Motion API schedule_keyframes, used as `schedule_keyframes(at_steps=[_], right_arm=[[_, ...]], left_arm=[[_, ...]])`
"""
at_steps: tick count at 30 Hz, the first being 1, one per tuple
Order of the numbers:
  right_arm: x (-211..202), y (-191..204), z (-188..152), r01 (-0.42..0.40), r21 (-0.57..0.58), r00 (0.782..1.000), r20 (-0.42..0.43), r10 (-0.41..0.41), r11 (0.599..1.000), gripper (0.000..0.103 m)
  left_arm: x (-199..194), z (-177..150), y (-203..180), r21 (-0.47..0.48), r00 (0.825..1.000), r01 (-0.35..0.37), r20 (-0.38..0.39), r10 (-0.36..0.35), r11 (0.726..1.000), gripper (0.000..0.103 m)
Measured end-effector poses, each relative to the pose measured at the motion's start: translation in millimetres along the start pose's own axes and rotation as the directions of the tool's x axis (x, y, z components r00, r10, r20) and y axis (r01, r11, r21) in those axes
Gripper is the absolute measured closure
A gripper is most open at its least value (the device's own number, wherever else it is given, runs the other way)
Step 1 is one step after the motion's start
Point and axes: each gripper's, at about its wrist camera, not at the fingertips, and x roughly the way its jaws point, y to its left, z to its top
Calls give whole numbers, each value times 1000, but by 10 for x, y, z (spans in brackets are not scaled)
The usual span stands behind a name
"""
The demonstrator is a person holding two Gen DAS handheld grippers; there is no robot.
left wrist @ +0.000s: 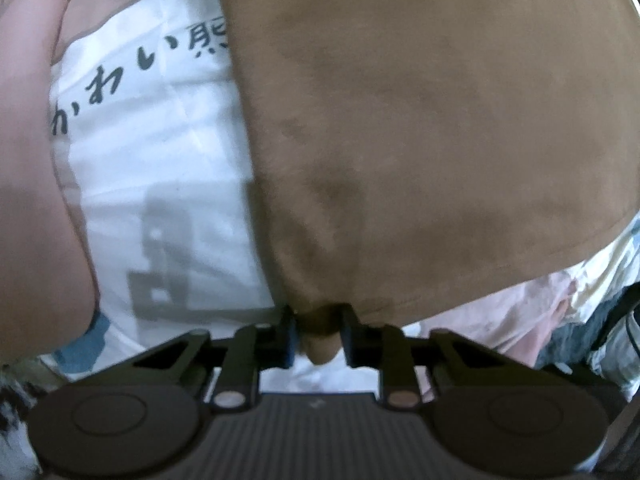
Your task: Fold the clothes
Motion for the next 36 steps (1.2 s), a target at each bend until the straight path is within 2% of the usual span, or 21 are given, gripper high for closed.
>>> schedule_keyframes(at_steps=[1, 8, 14, 15, 21, 26, 31, 33, 36], right_arm=[[-2, -2, -1, -3, 0, 1000, 2, 3, 1000, 99], [-209, 8, -26, -16, -27, 999, 32, 17, 999, 100], [-411, 48, -27, -16, -48, 998, 67, 19, 999, 101], [-441, 60, -23, -14, -54, 997, 70, 18, 998, 101], [-593, 74, 21, 0, -45, 997, 81, 3, 999, 101], [-670, 143, 78, 21, -64, 999, 50, -18, 998, 101], [-786, 189, 133, 30, -65, 997, 66, -26, 997, 101], [-829, 207, 158, 28, -64, 997, 72, -23, 998, 101], [-904, 228, 203, 7, -55, 996, 87, -2, 998, 101]], left_arm=[[-19, -1, 1, -8, 1000, 6, -3, -6, 1000, 99], [-235, -31, 23, -70, 999, 44, -15, -45, 997, 100], [-470, -51, -106, -31, 999, 32, 0, -32, 999, 100], [-485, -158, 31, -22, 999, 33, 4, -33, 999, 100], [-747, -156, 272, -14, 997, 62, 37, -62, 998, 100], [-810, -199, 209, -15, 997, 78, 26, -77, 997, 100], [-1026, -222, 157, 5, 992, 100, 74, -100, 995, 101], [-777, -315, -116, -2, 990, 109, 85, -109, 994, 101], [-932, -302, -40, -3, 990, 111, 87, -110, 994, 101]])
